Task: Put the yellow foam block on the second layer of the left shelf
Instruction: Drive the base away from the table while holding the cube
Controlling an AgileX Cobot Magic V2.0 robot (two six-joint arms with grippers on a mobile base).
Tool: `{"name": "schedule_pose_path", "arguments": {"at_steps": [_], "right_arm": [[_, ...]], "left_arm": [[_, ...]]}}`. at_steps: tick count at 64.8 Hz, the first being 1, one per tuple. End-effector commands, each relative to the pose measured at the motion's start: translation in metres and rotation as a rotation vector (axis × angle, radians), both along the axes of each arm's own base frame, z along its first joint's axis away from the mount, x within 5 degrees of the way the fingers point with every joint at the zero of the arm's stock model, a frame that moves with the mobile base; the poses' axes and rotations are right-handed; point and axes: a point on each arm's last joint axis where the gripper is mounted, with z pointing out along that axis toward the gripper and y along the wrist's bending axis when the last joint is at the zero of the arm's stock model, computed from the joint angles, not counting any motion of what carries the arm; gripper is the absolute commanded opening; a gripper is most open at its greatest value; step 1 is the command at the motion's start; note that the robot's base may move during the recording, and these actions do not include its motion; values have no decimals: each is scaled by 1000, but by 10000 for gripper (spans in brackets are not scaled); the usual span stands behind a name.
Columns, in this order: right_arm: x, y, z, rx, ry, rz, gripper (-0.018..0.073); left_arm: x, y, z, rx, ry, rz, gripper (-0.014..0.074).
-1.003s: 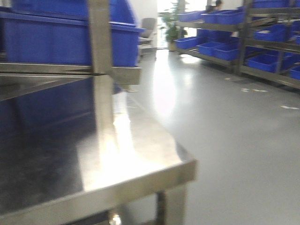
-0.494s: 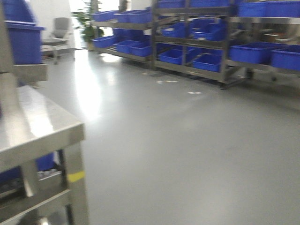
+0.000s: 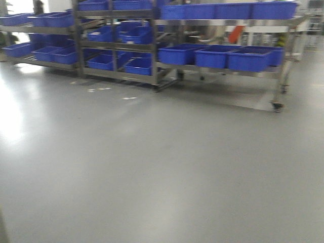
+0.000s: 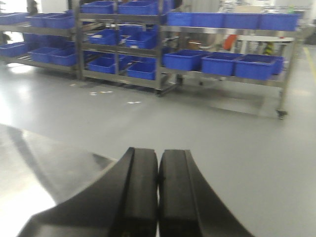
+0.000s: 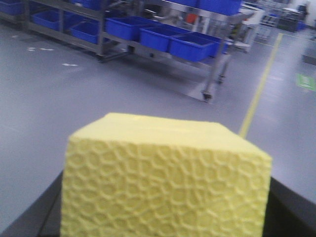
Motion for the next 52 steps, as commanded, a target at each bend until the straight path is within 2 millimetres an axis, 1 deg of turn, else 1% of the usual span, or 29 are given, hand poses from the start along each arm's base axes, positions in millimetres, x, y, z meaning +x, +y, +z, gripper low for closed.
{"name": "schedule_pose_path", "arguments": {"at_steps": [1, 52], "right_arm": [[0, 1, 15, -22, -98, 8, 314], [0, 1, 15, -22, -98, 8, 314]], "left_arm": [[1, -1, -1, -15, -53, -17, 137], [1, -1, -1, -15, -53, -17, 137]]}}
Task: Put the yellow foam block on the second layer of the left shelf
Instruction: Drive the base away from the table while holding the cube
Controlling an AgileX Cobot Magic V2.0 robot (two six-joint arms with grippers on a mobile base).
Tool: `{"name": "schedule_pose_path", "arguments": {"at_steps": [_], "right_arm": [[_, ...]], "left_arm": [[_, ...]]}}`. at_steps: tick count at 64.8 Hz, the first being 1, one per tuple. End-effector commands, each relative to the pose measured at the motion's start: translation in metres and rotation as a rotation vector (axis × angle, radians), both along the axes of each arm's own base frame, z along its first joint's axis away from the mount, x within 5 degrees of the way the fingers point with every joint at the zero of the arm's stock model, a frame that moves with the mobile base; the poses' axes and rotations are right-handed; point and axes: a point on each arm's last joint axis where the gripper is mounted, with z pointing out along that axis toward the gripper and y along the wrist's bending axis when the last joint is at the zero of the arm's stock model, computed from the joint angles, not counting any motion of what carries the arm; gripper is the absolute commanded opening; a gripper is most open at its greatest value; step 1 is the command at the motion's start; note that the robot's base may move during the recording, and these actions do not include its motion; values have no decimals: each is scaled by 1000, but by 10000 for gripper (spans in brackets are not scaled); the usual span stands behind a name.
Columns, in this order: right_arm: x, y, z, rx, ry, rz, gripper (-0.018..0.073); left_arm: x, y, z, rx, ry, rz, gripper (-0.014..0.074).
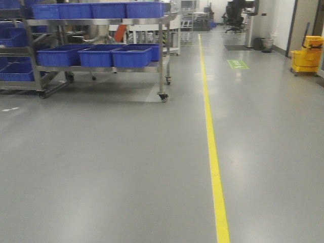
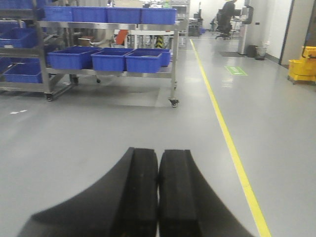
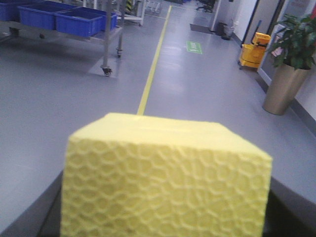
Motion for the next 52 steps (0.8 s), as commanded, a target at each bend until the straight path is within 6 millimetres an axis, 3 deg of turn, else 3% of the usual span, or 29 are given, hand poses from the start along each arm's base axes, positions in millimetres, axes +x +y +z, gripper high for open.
{"name": "schedule_pose_path", "arguments": {"at_steps": [1, 52], "right_arm": [[0, 1, 15, -22, -98, 8, 314], [0, 1, 15, -22, -98, 8, 314]], "left_arm": [[1, -1, -1, -15, -53, -17, 137], [1, -1, -1, -15, -53, -17, 137]]}}
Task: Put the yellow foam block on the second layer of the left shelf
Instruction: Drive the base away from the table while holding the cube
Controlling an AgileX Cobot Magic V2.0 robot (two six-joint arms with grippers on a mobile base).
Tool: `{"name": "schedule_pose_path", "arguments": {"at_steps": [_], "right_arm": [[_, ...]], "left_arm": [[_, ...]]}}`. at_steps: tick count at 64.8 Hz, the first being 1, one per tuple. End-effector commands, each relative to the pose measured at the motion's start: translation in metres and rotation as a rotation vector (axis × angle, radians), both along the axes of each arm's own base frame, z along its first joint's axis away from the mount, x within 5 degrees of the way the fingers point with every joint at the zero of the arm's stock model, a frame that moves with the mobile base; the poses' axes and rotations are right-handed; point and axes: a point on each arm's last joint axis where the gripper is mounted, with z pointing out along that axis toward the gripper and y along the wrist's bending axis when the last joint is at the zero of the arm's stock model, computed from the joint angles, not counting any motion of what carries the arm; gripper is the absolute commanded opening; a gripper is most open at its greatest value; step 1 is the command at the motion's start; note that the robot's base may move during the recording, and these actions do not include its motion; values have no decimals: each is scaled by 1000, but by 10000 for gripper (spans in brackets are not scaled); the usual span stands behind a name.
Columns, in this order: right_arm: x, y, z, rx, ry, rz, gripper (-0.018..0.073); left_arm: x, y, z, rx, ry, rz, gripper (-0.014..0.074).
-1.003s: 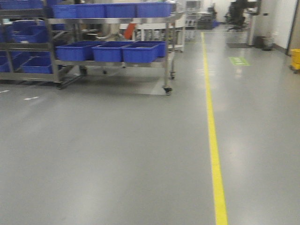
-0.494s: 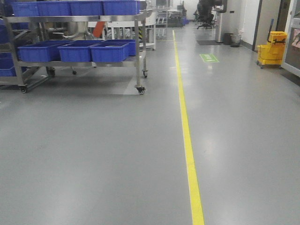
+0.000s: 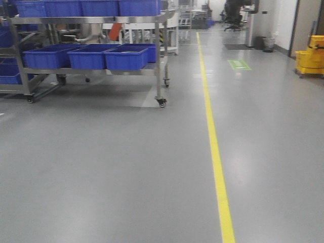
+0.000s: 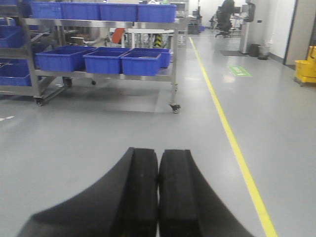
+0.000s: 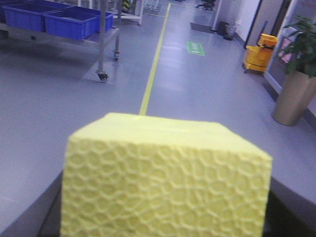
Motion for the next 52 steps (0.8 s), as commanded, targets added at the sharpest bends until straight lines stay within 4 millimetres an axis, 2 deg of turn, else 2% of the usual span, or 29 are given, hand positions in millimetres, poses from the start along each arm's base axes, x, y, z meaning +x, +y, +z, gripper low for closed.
{"name": "schedule_pose_path", "arguments": {"at_steps": [1, 52], "right_arm": [[0, 1, 15, -22, -98, 8, 314], [0, 1, 15, -22, -98, 8, 314]], "left_arm": [[1, -1, -1, -15, -53, -17, 137], [1, -1, -1, -15, -53, -17, 137]]}}
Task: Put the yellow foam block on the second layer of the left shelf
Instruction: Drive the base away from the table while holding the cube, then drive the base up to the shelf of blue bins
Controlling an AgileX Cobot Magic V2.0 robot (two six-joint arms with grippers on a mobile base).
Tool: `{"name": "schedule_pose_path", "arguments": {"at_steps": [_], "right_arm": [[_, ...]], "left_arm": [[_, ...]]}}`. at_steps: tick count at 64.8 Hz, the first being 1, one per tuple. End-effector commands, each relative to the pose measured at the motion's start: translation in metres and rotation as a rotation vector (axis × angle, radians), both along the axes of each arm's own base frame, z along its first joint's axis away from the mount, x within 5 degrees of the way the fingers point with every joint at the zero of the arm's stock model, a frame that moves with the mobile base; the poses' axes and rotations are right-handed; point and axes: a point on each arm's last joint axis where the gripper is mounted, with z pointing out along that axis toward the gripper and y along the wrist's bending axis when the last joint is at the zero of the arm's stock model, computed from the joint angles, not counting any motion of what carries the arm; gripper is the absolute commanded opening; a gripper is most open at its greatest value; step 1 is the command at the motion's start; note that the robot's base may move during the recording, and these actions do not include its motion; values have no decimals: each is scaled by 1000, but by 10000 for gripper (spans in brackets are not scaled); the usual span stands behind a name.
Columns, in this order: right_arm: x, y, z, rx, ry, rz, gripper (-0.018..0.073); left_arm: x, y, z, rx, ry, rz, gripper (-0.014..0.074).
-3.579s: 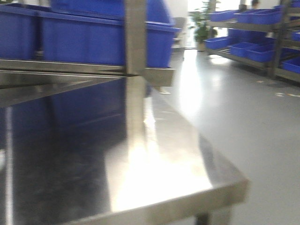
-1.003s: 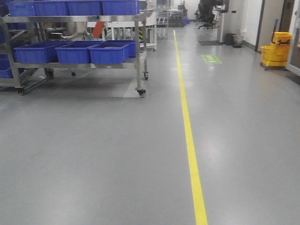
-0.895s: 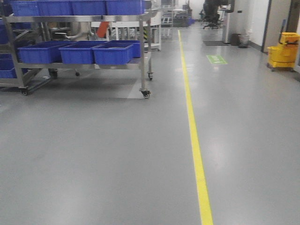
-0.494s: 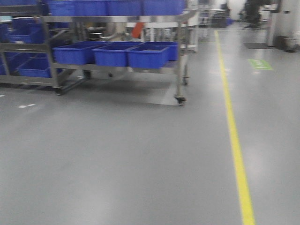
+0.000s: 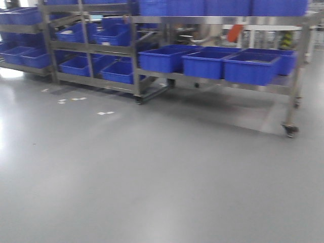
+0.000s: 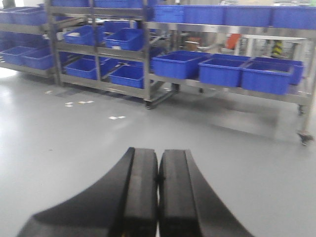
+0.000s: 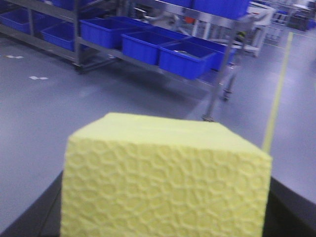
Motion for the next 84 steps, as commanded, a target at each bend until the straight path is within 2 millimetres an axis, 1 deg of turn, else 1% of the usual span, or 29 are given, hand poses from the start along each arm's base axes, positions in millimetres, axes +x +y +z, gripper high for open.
{"name": "schedule_pose_path", "arguments": {"at_steps": [1, 84], "right_arm": [[0, 1, 15, -22, -98, 8, 314], [0, 1, 15, -22, -98, 8, 314]], "left_arm": [[1, -1, -1, -15, -53, -17, 137], [1, -1, -1, -15, -53, -17, 137]]}}
